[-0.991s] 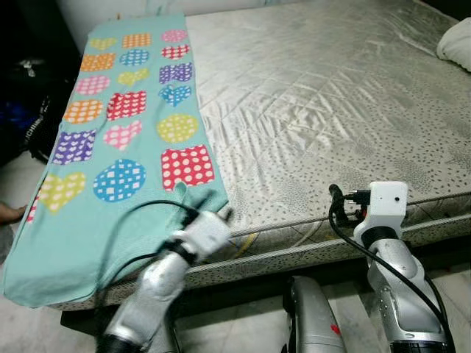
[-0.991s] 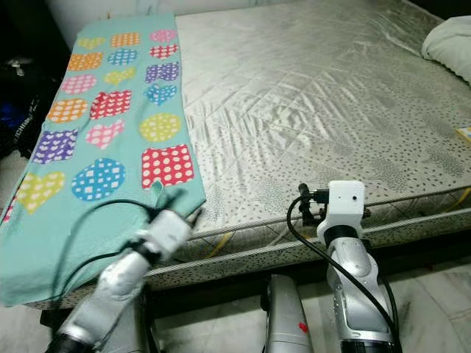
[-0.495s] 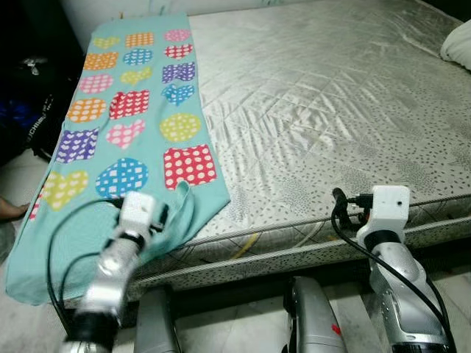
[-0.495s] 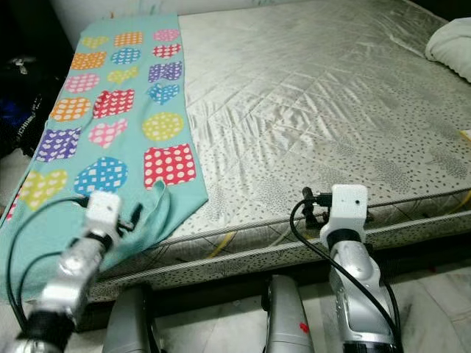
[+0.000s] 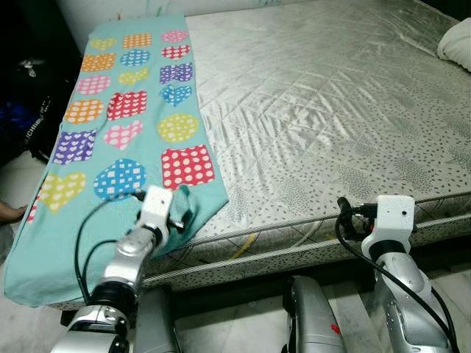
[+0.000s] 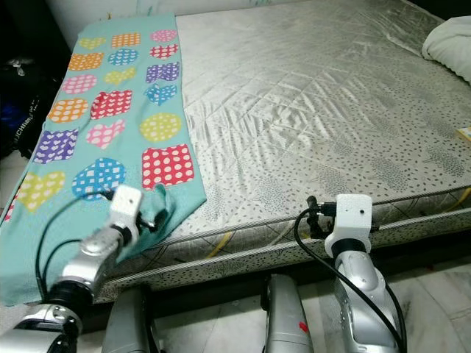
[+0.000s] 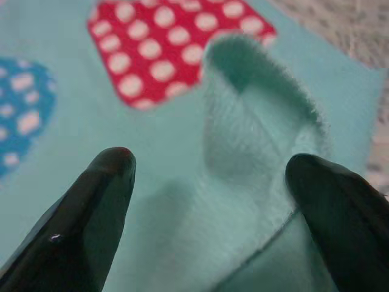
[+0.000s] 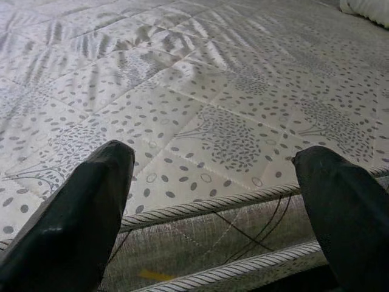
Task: Clean up the room
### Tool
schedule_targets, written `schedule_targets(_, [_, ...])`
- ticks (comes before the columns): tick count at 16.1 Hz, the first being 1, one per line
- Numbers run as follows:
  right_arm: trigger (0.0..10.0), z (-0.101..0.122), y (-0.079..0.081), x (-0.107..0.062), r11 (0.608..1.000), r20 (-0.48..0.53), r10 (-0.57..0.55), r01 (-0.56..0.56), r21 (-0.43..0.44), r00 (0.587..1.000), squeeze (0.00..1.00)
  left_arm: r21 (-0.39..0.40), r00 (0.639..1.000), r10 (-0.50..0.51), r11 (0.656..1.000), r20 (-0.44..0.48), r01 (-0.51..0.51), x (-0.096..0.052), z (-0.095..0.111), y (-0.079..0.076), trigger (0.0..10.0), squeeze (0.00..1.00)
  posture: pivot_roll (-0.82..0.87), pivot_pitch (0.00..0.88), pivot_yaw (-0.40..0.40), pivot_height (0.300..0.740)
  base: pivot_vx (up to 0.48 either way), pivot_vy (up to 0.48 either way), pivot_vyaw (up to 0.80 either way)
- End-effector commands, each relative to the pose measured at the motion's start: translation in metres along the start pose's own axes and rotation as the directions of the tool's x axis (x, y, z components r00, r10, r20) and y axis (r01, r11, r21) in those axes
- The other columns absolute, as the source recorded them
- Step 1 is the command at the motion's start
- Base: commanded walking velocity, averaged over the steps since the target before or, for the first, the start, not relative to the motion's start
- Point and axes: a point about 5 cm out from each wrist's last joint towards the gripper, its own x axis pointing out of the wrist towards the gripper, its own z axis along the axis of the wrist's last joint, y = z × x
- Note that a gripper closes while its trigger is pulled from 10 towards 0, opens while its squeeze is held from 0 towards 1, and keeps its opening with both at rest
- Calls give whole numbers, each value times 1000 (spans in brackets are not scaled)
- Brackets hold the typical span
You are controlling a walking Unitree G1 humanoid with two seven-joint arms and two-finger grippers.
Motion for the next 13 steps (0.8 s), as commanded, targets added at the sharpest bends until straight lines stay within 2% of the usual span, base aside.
schedule_targets(1, [10000,4,1,-1,1000,12,12,-12,-2,1000,0,16,1000,-15,1000,-4,16,1,2,1,10000,565,-201,81,57,532,0,0,0])
schedule_targets(2, [10000,4,1,-1,1000,12,14,-14,-3,1000,0,14,1000,-21,1000,-13,21,1,0,-1,10000,82,-202,82,55,532,0,0,0])
schedule_targets(3, [10000,5,2,0,1000,12,17,-17,-2,1000,0,15,999,-48,999,-20,49,1,-2,-5,10000,0,-200,82,54,532,0,0,0])
schedule_targets(5, [10000,5,4,-1,1000,13,30,-30,-2,999,0,31,995,-84,996,-50,85,2,-5,-9,10000,0,-200,82,54,532,0,0,0])
schedule_targets(7, [10000,9,26,-9,957,31,271,-273,95,962,0,35,986,-163,986,-45,165,2,-4,-19,2627,0,-199,80,55,532,0,0,0])
schedule_targets(8, [10000,8,37,-17,909,14,401,-400,121,916,0,27,983,-177,984,-45,178,2,-6,-22,0,0,-201,80,58,532,0,0,0])
schedule_targets(9, [10000,4,43,-26,858,-8,500,-494,141,866,0,20,977,-205,978,-53,207,0,-10,-25,0,0,-201,80,58,532,0,0,0])
schedule_targets(12, [10000,1,44,-29,838,-25,534,-524,151,845,0,20,976,-210,977,-57,211,0,-11,-26,0,0,-201,80,58,532,0,0,0])
schedule_targets(13, [10000,1,44,-32,815,-32,570,-559,154,821,0,19,975,-216,976,-59,217,0,-12,-27,0,0,-199,78,55,532,0,0,0])
